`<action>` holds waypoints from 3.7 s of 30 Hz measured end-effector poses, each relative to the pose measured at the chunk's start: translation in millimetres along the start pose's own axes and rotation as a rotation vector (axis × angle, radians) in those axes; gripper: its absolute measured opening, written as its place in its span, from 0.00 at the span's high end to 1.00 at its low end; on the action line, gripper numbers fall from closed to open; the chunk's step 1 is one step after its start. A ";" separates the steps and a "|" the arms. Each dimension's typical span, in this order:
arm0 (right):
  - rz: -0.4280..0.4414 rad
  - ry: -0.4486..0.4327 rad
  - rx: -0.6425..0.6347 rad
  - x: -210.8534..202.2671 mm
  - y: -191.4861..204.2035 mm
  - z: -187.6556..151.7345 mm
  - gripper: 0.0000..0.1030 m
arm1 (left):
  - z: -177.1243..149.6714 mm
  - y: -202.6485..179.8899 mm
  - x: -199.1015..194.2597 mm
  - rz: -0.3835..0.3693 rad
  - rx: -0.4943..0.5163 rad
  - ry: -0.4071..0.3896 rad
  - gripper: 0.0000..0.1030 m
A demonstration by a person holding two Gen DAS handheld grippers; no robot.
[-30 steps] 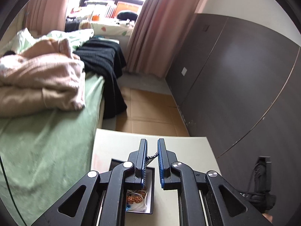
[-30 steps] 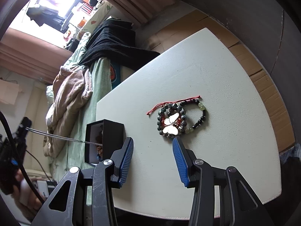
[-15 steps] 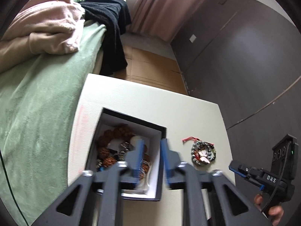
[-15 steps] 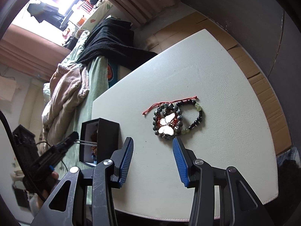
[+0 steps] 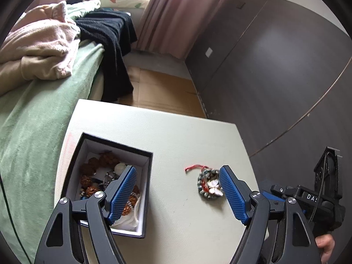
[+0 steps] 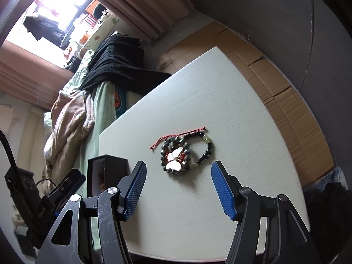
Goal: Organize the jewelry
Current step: 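Open the left gripper to drop the chain into the box, then grasp the grey stone bead bracelet with the left gripper, then drop the grey bracelet into the box with the left gripper while the right gripper grasps the white butterfly pendant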
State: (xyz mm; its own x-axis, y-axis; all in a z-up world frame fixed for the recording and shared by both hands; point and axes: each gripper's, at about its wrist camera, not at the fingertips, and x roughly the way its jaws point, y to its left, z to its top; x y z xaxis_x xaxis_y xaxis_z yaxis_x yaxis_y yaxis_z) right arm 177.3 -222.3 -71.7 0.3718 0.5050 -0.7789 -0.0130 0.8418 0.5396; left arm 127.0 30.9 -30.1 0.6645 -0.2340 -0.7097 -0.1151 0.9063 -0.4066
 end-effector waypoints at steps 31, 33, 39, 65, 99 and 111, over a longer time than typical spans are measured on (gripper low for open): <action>-0.064 -0.030 0.062 -0.7 -25.3 26.7 0.40 | -31.6 -40.9 114.3 0.026 0.114 0.260 0.74; -0.068 -0.021 0.056 2.8 -23.9 28.0 0.40 | -33.5 -42.0 121.1 0.031 0.113 0.276 0.75; -0.063 0.002 0.044 10.8 -18.8 29.1 0.40 | -39.3 -50.1 126.5 0.066 0.168 0.270 0.76; -0.084 0.023 -0.041 18.6 5.6 7.8 0.40 | -10.8 -33.4 26.7 -0.130 0.114 0.104 0.92; -0.431 0.110 -0.632 87.7 83.4 -36.7 0.58 | 21.4 52.8 -49.5 -0.110 -0.032 -0.053 0.92; -0.190 0.018 -0.549 47.4 113.2 -35.3 0.58 | 24.7 72.6 -52.3 -0.043 -0.080 -0.039 0.44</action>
State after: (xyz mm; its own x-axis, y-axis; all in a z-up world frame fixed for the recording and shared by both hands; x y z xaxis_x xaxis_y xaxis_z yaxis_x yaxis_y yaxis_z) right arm 160.6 -96.3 -58.8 0.3987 0.3344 -0.8540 -0.4285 0.8912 0.1489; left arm 102.1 117.7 -8.3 0.6979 -0.2569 -0.6685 -0.1435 0.8643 -0.4820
